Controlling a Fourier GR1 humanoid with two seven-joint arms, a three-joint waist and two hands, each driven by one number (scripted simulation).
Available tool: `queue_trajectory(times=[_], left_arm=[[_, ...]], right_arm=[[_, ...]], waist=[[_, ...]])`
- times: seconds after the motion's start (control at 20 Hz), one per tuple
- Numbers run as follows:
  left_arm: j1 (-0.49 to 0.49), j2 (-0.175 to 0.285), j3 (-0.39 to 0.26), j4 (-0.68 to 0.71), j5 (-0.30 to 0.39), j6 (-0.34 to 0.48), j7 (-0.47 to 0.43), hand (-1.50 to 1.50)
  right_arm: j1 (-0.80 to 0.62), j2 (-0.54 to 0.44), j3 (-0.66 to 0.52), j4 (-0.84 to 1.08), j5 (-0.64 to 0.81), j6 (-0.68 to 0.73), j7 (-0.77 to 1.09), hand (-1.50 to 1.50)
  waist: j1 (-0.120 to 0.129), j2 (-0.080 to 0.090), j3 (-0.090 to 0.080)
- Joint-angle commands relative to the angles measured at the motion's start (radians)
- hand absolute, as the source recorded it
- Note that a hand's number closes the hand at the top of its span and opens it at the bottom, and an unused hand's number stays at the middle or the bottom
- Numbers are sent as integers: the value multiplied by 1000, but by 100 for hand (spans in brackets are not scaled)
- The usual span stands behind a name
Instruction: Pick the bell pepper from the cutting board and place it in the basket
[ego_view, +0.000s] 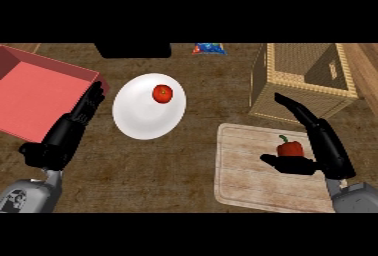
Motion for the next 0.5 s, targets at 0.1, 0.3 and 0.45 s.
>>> queue_trajectory(times=[0.1, 0.3, 0.45], left_arm=[[-7, 5, 6, -10, -5, -1, 19, 0], [-12, 13, 25, 22, 18, -29, 9, 0], [-6, -13, 3, 10, -20, 5, 3, 0]], right_arm=[[-66, -248, -48, -128, 186, 80, 356, -150], [-104, -414, -22, -233, 131, 371, 517, -150], [-123, -472, -35, -306, -11, 560, 625, -150]], waist=[[-13, -4, -3], [-21, -2, -6], [-6, 2, -2]])
